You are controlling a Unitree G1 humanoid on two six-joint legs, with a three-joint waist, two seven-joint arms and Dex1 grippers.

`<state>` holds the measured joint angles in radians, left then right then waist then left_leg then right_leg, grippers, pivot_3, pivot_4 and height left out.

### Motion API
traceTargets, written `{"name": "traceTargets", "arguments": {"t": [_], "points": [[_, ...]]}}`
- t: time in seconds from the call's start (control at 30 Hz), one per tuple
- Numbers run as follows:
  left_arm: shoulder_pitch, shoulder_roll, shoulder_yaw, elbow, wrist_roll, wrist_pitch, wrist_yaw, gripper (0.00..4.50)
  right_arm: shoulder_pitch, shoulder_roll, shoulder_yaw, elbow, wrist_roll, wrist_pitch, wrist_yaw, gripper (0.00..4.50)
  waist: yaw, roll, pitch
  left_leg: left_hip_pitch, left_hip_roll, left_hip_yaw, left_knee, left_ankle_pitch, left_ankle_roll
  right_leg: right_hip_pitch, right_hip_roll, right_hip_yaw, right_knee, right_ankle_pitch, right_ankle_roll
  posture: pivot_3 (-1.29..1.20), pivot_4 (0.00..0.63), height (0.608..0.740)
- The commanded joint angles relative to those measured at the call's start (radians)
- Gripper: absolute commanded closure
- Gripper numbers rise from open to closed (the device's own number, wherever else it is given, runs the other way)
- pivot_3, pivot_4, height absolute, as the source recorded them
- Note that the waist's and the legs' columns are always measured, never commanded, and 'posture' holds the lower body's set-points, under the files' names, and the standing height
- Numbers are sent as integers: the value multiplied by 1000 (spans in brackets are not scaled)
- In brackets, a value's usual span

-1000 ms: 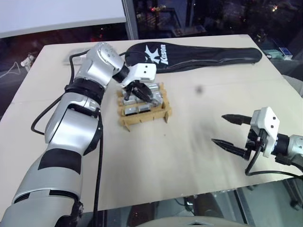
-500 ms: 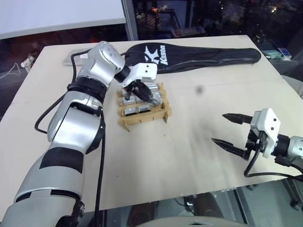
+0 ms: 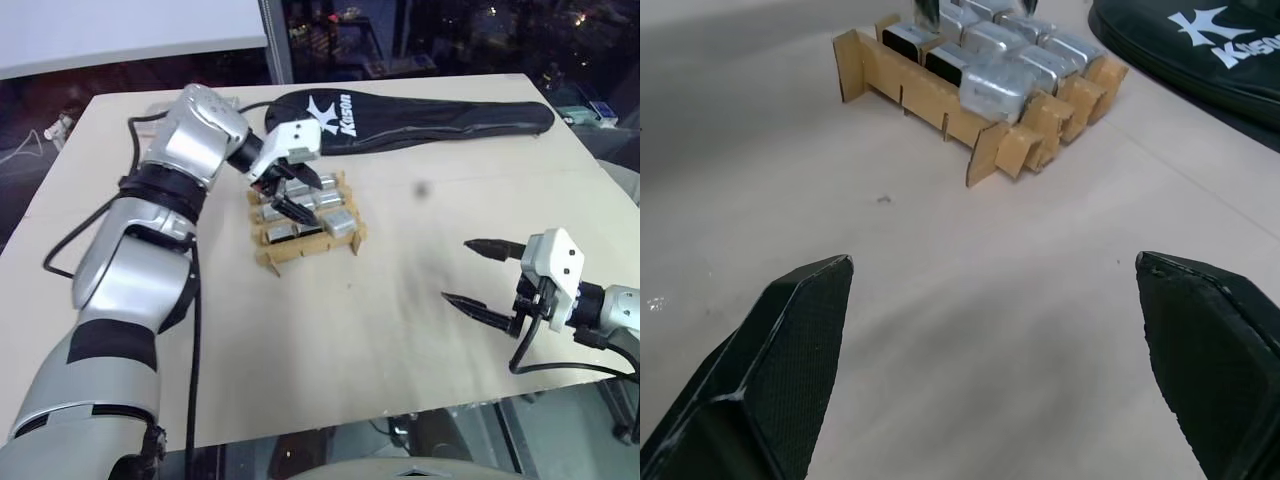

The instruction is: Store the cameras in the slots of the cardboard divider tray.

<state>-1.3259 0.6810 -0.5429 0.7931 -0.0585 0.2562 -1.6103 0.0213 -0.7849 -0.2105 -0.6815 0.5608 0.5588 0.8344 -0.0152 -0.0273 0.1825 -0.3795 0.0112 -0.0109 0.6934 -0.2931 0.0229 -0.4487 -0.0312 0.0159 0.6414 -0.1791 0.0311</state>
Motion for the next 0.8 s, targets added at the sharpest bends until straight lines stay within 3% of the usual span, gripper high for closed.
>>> {"name": "traceTargets", "arguments": {"t": [0.03, 0.2, 0.33, 0.53, 0.8], "points": [[19, 102, -3, -156, -185, 88, -4, 86, -27, -11, -2, -10, 13, -4, -5, 0, 1, 0, 0, 0, 0, 0, 0, 0, 0, 0, 0, 0, 0, 0, 0, 0, 150, 740], [83, 190, 73, -249, -278, 139, -4, 86, -54, -6, 23, 1, 7, -1, -7, 0, 0, 0, 0, 1, 0, 0, 0, 0, 0, 0, 0, 0, 0, 0, 0, 0, 150, 740], [212, 246, 246, -348, -377, 107, -4, 86, -143, 10, 114, 66, -94, -62, -31, 0, -2, 0, 0, 1, 1, 1, 1, 0, 0, 0, 0, 0, 1, 0, 0, 0, 150, 740], [472, 268, 516, -474, -436, 11, 58, 86, -419, 111, 340, 308, -334, -246, -55, 0, -8, 1, 0, 1, 2, 2, 4, 0, 0, 0, 0, 0, 2, 0, 0, 0, 150, 740], [881, 303, 815, -837, -588, 150, 186, 86, -710, 251, 557, 693, -552, -576, 39, 0, -9, 0, 1, -2, 1, 1, 5, -1, 0, -1, -2, -2, 0, 2, -3, 0, 150, 740]]}}
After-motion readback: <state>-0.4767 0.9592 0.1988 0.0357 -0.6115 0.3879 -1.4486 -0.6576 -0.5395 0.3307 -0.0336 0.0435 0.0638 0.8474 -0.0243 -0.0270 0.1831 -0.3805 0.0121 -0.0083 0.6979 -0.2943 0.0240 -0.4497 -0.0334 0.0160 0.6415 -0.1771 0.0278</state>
